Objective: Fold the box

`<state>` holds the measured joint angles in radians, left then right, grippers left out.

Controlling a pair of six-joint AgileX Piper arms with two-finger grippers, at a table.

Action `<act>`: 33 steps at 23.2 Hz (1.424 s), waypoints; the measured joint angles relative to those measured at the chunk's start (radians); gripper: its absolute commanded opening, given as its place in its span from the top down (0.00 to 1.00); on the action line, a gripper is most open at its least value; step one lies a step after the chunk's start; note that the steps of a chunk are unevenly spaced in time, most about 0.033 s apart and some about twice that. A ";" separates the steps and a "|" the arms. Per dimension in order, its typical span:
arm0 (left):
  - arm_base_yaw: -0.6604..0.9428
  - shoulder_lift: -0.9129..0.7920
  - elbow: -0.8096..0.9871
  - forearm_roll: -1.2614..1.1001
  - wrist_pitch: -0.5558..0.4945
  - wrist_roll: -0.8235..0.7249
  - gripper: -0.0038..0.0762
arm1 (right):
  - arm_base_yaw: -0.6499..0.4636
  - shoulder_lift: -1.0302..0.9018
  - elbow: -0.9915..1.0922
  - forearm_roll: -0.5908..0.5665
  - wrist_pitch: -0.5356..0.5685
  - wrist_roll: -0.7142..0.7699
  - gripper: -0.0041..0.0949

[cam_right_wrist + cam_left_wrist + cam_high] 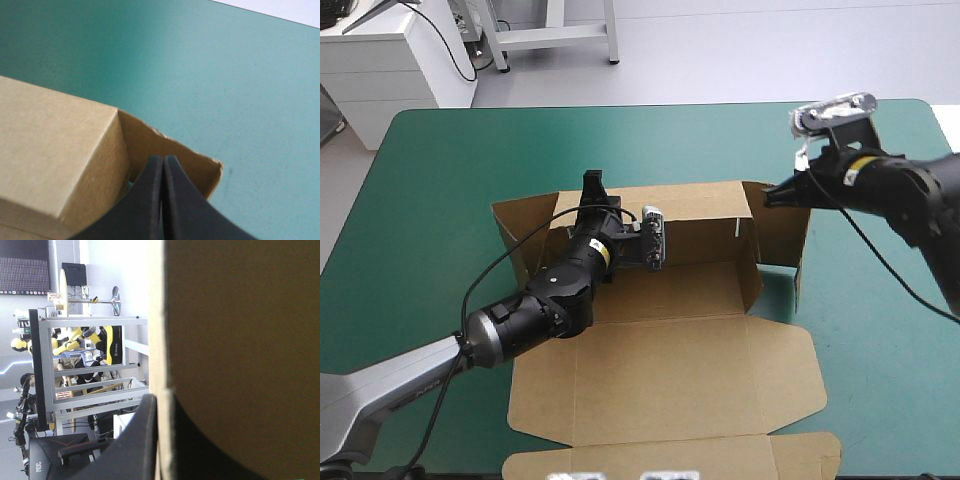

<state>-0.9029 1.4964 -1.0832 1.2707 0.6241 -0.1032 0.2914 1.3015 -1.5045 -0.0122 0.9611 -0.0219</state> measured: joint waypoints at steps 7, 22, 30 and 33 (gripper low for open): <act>0.000 0.000 0.001 0.000 0.017 0.000 0.96 | -0.030 0.280 -0.252 -0.003 0.099 0.022 0.98; 0.000 0.000 0.002 -0.004 0.036 0.000 0.96 | -0.098 0.457 -0.311 0.185 0.282 -0.070 0.98; 0.000 0.000 0.002 -0.004 0.039 0.001 0.96 | -0.098 0.390 -0.183 0.236 0.280 -0.131 0.98; 0.000 0.000 0.002 -0.006 0.039 0.002 0.96 | -0.098 0.348 -0.124 0.265 0.246 -0.178 0.98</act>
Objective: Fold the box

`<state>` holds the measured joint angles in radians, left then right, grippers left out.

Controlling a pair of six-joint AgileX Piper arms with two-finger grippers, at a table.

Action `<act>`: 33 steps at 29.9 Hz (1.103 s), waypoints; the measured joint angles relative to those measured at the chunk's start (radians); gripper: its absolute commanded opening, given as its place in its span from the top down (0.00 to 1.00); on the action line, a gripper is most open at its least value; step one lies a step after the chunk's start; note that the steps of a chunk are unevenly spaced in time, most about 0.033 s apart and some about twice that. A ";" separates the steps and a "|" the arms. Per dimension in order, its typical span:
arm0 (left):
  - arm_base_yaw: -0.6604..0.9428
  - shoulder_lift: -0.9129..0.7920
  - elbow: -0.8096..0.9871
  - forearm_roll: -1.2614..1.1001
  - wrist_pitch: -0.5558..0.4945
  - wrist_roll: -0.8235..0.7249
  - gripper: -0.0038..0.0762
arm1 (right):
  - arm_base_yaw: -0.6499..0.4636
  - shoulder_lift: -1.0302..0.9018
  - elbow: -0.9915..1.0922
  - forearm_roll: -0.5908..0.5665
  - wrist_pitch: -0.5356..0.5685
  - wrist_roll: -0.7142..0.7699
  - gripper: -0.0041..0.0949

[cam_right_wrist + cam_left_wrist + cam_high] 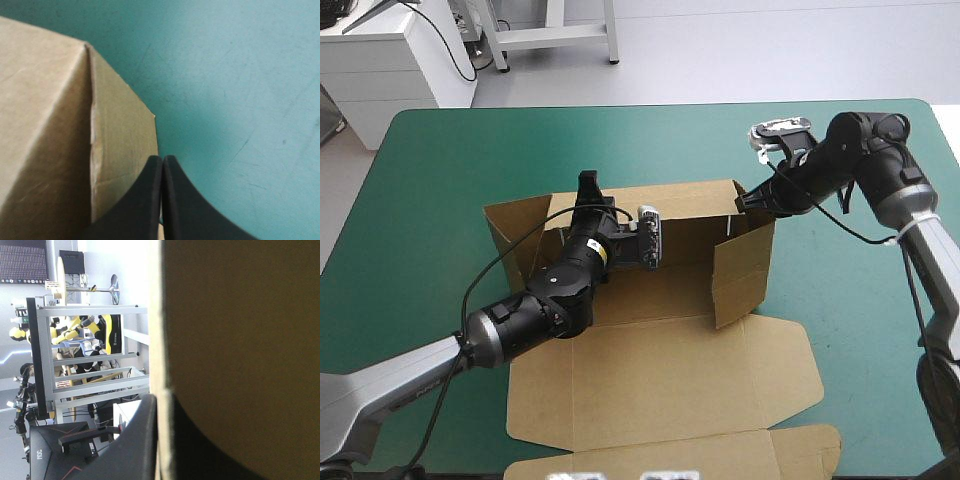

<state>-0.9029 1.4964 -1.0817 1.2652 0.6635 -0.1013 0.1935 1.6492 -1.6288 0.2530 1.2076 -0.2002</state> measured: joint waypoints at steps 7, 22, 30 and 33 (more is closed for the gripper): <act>0.000 0.000 0.000 -0.001 0.005 0.002 0.96 | 0.000 -0.143 0.230 0.080 -0.207 -0.150 0.98; 0.000 0.000 0.000 -0.002 0.010 0.024 0.96 | 0.000 -0.414 0.780 0.443 -0.692 -0.735 0.86; 0.000 0.000 0.000 -0.007 0.031 0.041 0.96 | 0.000 -0.414 0.794 0.509 -0.662 -0.876 0.62; 0.000 0.000 0.000 -0.008 0.042 0.043 0.96 | -0.001 -0.414 0.794 0.509 -0.625 -0.903 0.61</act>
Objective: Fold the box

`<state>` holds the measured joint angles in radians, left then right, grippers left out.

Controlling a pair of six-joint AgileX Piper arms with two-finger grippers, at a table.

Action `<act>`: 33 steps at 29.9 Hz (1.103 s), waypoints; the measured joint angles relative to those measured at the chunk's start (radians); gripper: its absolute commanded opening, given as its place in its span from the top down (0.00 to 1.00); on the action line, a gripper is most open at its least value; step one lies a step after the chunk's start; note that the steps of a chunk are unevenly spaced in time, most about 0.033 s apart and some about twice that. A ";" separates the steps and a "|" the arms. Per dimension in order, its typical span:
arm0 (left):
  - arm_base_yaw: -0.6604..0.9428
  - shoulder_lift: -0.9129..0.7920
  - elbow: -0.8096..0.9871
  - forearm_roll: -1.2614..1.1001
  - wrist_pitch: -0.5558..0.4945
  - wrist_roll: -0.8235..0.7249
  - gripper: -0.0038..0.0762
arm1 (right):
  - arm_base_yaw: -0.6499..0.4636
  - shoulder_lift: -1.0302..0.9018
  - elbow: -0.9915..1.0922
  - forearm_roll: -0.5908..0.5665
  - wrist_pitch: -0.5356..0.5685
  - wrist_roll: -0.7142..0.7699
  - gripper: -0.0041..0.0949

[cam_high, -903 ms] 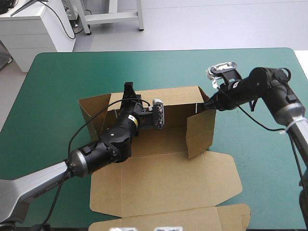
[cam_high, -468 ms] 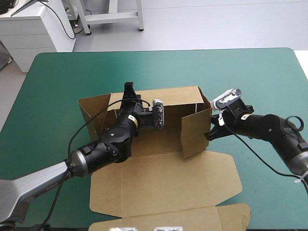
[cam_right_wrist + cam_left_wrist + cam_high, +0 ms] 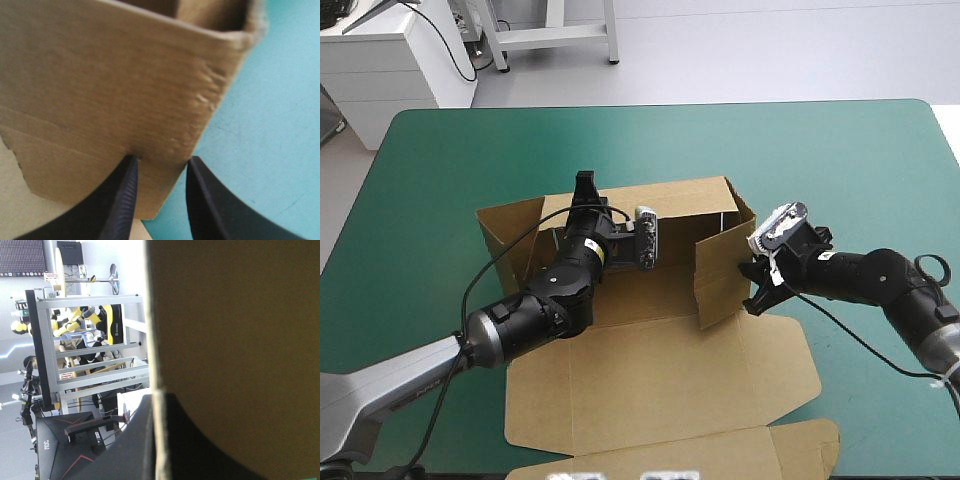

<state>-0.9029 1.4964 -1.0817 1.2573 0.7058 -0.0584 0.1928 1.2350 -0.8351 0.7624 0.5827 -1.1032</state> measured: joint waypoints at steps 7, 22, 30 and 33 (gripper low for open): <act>0.000 0.000 0.000 -0.002 0.005 0.000 0.96 | 0.000 0.000 0.000 0.001 0.029 -0.070 0.39; 0.000 0.000 0.000 -0.002 0.000 -0.001 0.96 | 0.000 0.112 0.000 0.285 -0.016 -0.332 0.28; 0.002 0.000 0.001 -0.002 -0.013 -0.003 0.96 | 0.003 0.118 0.000 0.308 -0.034 -0.354 0.30; 0.002 0.000 0.002 -0.002 -0.014 -0.015 0.96 | 0.034 0.118 0.000 0.308 -0.070 -0.354 0.41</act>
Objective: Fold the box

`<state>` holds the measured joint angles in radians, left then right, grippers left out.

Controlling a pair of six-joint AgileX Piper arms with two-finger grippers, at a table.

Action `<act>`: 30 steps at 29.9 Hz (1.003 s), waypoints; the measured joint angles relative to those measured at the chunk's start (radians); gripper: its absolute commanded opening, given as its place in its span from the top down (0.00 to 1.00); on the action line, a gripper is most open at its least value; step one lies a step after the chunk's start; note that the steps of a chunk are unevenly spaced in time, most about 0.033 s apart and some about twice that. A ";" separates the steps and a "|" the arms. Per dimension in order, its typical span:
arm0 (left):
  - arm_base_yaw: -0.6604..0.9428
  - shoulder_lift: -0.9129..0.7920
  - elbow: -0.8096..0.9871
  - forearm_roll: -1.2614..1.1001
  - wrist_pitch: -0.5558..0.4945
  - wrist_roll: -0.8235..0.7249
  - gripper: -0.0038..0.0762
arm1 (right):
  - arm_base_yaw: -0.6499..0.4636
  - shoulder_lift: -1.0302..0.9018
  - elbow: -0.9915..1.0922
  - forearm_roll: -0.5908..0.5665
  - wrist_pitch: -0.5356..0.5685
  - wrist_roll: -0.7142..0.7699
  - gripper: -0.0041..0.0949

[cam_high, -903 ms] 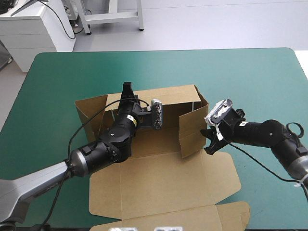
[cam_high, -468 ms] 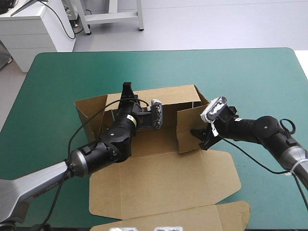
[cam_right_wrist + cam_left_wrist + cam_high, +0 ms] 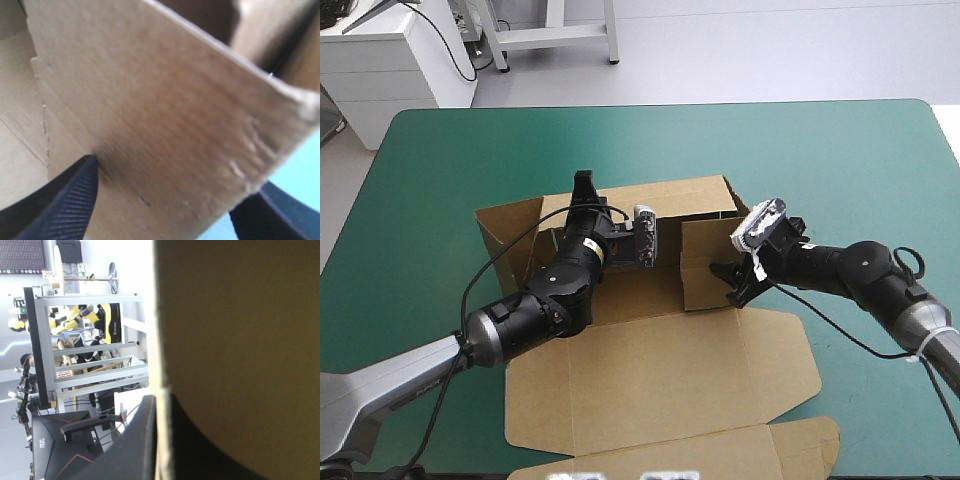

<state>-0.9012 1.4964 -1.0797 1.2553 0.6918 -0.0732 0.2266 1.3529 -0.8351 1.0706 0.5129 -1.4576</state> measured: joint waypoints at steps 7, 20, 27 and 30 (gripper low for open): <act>0.000 0.000 0.000 -0.002 0.014 -0.026 0.96 | 0.088 0.001 0.000 -0.041 -0.135 0.044 0.77; 0.000 -0.001 0.003 -0.041 0.020 -0.027 0.69 | 0.088 0.001 0.000 -0.110 -0.150 0.202 0.98; -0.060 -0.015 -0.001 -0.114 0.025 -0.027 0.37 | 0.090 0.001 0.000 -0.120 -0.180 0.286 0.98; -0.114 -0.040 -0.001 -0.130 0.004 -0.027 0.37 | 0.093 0.001 0.000 -0.129 -0.189 0.321 0.98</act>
<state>-1.0154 1.4569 -1.0810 1.1252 0.6954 -0.0998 0.3200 1.3541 -0.8351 0.9419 0.3239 -1.1361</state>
